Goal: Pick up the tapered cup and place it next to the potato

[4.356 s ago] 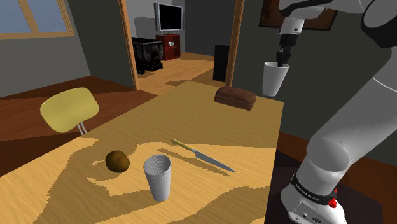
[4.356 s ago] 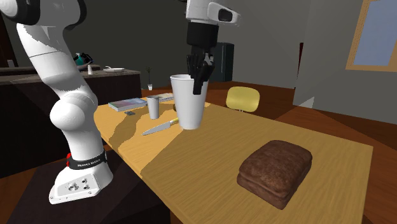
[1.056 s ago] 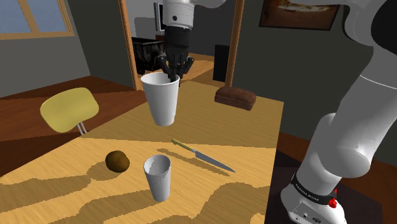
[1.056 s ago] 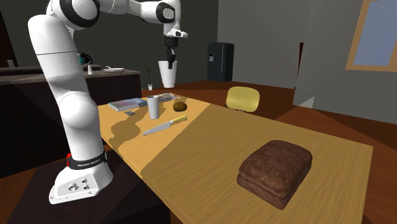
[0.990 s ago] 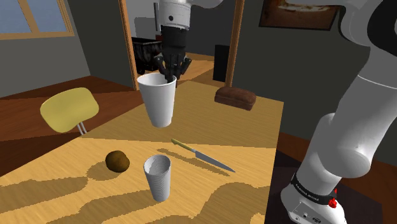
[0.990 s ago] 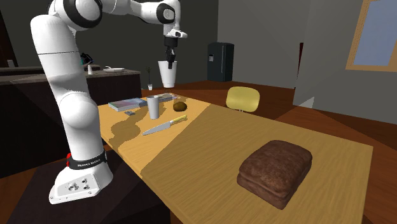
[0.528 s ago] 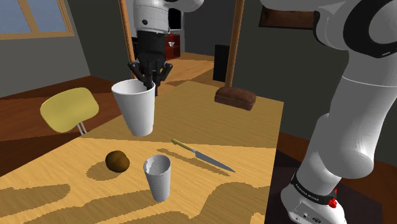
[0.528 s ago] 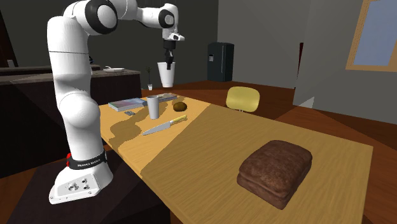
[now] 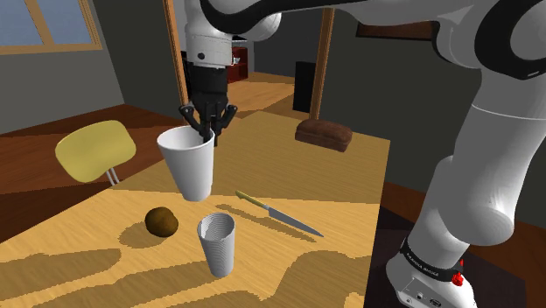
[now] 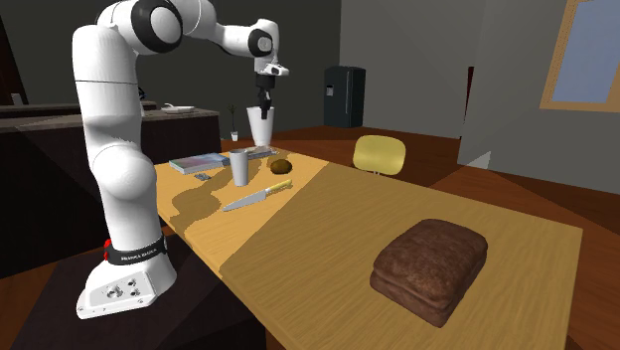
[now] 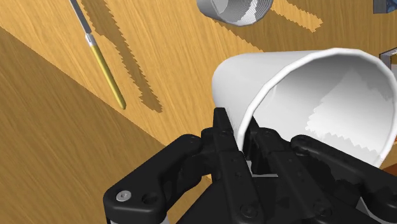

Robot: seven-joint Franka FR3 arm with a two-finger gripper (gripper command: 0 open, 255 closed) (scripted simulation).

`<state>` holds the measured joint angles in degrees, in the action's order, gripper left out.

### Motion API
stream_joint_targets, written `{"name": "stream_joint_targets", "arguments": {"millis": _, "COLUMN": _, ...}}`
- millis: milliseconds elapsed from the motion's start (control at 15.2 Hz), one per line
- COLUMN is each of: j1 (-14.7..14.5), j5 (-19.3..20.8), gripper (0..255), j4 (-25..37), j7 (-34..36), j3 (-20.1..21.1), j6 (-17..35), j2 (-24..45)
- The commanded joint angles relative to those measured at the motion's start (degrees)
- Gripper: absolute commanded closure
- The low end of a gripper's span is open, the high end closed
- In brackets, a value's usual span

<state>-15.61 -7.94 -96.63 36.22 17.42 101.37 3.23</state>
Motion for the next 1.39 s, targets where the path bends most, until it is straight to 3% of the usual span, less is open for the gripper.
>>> {"name": "stream_joint_targets", "arguments": {"millis": 0, "j1": 0.02, "j5": -0.07, "gripper": 255, "j4": -1.57, "j7": -0.26, "j3": -0.02, "j6": 1.53, "j2": -0.09}}
{"name": "stream_joint_targets", "arguments": {"millis": 1320, "j1": -0.26, "j5": -0.09, "gripper": 255, "j4": -14.32, "j7": -1.86, "j3": 0.13, "j6": 16.38, "j2": 2.17}}
